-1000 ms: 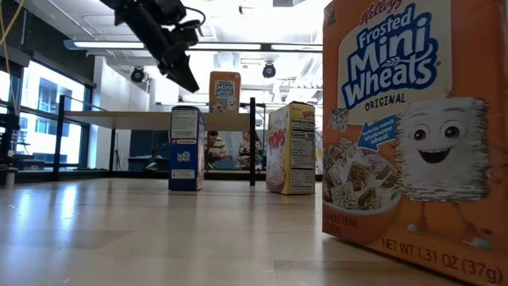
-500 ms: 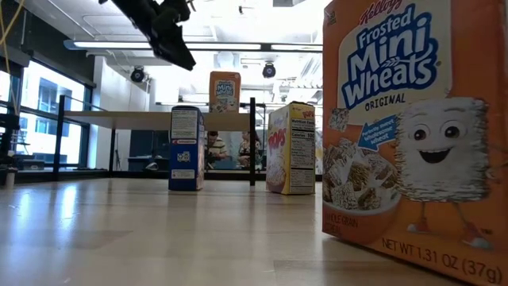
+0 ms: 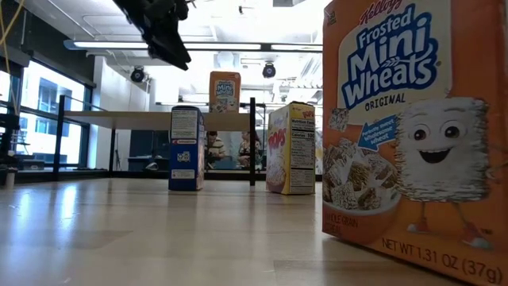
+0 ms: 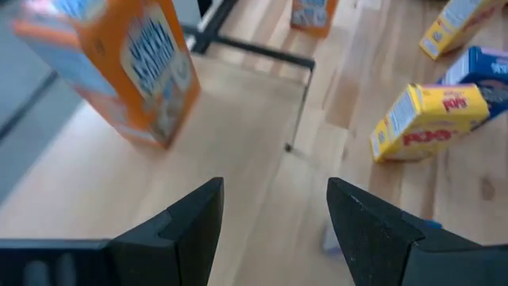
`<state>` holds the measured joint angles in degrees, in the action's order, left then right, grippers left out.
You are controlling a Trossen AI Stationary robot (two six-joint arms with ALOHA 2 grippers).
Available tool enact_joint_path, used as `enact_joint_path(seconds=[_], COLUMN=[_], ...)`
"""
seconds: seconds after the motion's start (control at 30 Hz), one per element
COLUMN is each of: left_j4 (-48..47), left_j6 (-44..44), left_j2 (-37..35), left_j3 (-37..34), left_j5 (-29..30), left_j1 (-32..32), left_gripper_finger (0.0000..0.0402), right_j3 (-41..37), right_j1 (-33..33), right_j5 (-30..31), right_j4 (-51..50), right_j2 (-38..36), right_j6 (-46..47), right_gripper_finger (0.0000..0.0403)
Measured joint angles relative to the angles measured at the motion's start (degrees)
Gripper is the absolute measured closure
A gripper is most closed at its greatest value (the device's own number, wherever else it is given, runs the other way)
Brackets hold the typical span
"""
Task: Stack cereal on shelf
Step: Put the middle blue cereal box on the shelf
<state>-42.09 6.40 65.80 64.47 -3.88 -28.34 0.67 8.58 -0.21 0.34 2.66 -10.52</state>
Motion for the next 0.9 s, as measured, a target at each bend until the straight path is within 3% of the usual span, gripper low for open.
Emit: enact_joint_path(seconds=[0.57, 0.77, 0.9], left_j4=[-6.12, -6.09, -5.76], left_j6=[-10.64, -14.99, -16.71], left_j2=[-0.02, -0.02, -0.02], left_j3=[0.0, 0.0, 0.0], left_j5=[0.04, 0.04, 0.26], left_j1=[9.73, 13.96, 15.9], left_gripper_finger=[0.0186, 0.0186, 0.0186], right_j3=[-0.07, -0.07, -0.07], right_j1=[0.01, 0.0, 0.02], right_j5=[0.05, 0.09, 0.07], right_j4=[1.12, 10.59, 16.91], right_j2=[0.0, 0.0, 0.0], right_j6=[1.21, 9.61, 10.47], right_gripper_finger=[0.0155, 0.0155, 0.0155])
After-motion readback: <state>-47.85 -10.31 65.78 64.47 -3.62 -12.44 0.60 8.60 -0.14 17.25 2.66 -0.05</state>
